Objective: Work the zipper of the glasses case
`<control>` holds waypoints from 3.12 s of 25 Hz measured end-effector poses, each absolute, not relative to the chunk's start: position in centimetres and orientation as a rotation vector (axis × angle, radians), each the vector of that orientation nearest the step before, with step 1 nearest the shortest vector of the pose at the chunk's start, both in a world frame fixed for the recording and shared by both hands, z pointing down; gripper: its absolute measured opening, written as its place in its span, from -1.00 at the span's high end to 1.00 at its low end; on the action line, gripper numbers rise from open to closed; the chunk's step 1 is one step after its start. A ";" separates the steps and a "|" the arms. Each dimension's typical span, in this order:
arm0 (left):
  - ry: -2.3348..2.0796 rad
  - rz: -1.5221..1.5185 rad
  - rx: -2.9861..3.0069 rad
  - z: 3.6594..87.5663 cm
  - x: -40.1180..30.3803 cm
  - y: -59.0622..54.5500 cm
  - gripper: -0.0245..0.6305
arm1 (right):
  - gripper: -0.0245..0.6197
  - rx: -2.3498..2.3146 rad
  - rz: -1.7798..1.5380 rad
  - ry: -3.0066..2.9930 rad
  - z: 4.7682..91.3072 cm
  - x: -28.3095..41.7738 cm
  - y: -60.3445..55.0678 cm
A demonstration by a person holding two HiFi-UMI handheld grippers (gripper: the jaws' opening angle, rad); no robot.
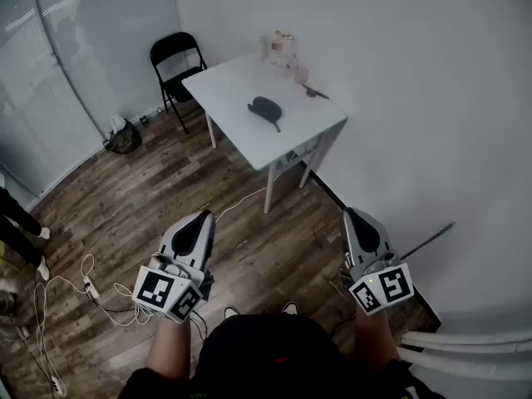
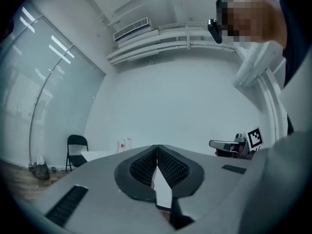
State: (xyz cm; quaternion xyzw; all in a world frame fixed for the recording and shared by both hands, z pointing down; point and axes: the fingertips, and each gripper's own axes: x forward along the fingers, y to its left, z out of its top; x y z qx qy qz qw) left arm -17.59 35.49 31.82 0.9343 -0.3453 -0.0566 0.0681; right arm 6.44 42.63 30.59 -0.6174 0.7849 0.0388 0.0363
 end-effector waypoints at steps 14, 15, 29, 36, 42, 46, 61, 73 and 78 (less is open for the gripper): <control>-1.028 -0.157 2.837 31.8 -17.4 35.6 0.85 | 0.87 -1.833 0.078 2.395 30.7 6.0 42.3; -1.025 -0.155 2.836 31.9 -17.4 35.7 0.85 | 0.87 -1.823 0.080 2.402 30.7 5.8 42.3; -1.005 -0.165 2.833 32.2 -22.1 34.7 0.85 | 0.87 -1.781 0.072 2.479 30.5 0.2 40.5; -0.991 -0.157 2.795 34.4 -27.5 33.0 0.85 | 0.87 -1.802 0.037 2.522 32.6 -5.7 39.5; -0.950 -0.144 2.797 35.1 -28.2 31.3 0.85 | 0.87 -1.810 0.019 2.526 33.2 -7.0 37.6; -0.950 -0.110 2.816 35.6 -27.0 29.6 0.85 | 0.87 -1.786 -0.016 2.533 34.2 -6.0 34.9; -1.098 -0.076 2.751 36.4 -16.0 15.9 0.85 | 0.87 -1.624 -0.055 2.606 35.6 4.6 19.3; -1.151 -0.049 2.716 35.5 -6.2 9.2 0.85 | 0.87 -1.557 -0.121 2.639 36.4 14.8 11.5; -1.114 -0.032 2.720 35.7 -3.9 6.9 0.85 | 0.87 -1.566 -0.133 2.632 36.7 16.9 9.2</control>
